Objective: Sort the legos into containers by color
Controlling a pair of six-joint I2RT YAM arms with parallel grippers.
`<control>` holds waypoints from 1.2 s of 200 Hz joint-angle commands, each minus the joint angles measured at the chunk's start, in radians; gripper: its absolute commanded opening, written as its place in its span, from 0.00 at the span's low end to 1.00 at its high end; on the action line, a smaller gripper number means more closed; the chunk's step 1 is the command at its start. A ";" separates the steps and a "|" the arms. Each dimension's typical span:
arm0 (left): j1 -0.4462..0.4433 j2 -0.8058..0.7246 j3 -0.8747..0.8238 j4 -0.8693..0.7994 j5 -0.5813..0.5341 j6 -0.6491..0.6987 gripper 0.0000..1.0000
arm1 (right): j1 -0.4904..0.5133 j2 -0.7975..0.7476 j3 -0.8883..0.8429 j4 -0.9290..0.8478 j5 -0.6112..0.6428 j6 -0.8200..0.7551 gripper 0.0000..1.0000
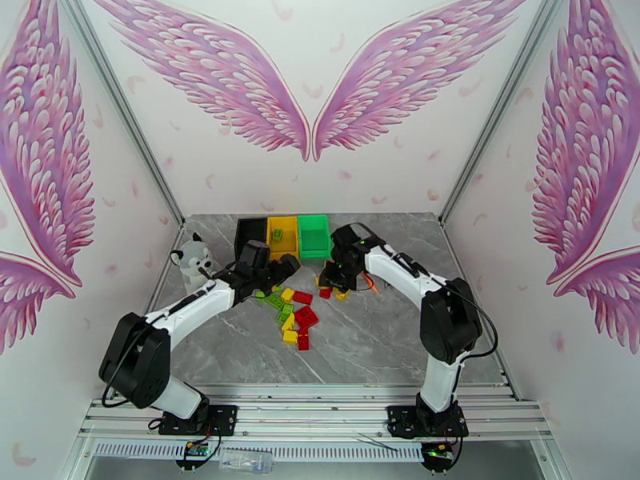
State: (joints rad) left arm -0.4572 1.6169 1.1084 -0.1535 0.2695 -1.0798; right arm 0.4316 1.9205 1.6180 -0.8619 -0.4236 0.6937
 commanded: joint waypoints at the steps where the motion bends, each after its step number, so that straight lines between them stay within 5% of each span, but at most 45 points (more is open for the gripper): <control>1: 0.032 0.092 0.100 0.150 0.100 -0.070 0.91 | -0.052 0.083 0.089 0.105 -0.115 0.089 0.31; 72: 0.077 0.276 0.345 0.185 0.150 -0.112 0.83 | -0.139 0.362 0.425 0.315 -0.240 0.323 0.38; 123: 0.092 0.242 0.315 0.131 0.121 -0.073 0.82 | -0.138 0.497 0.657 0.288 -0.263 0.365 0.66; 166: 0.092 0.165 0.284 -0.010 0.062 0.018 0.78 | -0.137 0.439 0.604 0.248 -0.256 0.295 0.67; 240: 0.006 -0.049 0.173 -0.464 -0.159 0.245 0.66 | -0.110 0.102 0.189 0.113 -0.167 0.053 0.59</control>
State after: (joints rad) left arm -0.4065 1.6619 1.3521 -0.4011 0.2195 -0.9314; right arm 0.2958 2.1658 1.9079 -0.6605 -0.6373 0.8734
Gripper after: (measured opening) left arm 0.674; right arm 0.593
